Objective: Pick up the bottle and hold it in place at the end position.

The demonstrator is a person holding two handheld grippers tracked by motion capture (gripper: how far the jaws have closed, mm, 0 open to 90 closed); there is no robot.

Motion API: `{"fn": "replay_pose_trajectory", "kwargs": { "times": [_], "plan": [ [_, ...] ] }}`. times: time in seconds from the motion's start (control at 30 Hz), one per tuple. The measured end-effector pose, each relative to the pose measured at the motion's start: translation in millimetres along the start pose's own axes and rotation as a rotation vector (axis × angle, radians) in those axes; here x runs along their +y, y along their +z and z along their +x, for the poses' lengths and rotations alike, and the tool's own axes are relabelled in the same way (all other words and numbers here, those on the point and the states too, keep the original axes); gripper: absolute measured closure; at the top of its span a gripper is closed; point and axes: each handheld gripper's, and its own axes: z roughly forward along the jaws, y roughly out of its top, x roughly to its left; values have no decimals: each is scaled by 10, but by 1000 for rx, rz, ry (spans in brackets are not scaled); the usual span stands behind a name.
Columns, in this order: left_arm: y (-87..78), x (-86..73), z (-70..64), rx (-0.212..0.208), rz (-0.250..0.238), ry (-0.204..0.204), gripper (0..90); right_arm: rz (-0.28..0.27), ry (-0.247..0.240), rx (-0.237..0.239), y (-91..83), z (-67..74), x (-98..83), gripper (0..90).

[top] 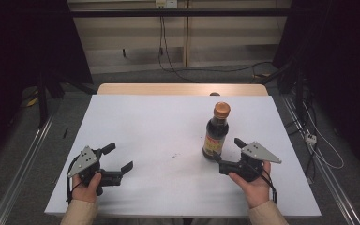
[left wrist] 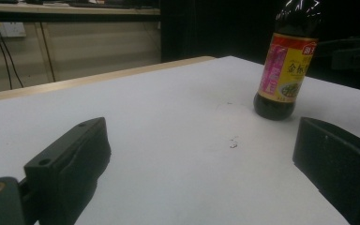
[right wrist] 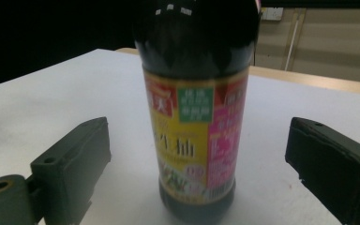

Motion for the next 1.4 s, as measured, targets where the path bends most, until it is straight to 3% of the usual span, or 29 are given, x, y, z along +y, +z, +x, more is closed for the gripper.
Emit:
{"fn": "replay_pose_trajectory", "kwargs": {
  "times": [0.2,0.63,1.03,1.17,1.4],
  "plan": [
    [-3,1,11,1,-1,2,39,-18,-1,-7,101,-32,136,64],
    [19,-6,-5,-6,3,-5,36,-11,19,-4,285,1,185,77],
    [21,-6,-13,-14,6,-5,37,-10,15,-23,388,12,185,172],
    [10,-9,-3,-11,3,-16,37,20,0,-14,442,28,114,222],
    [11,-10,-5,-10,7,-11,37,2,7,-13,489,17,126,286]
  ]
}}
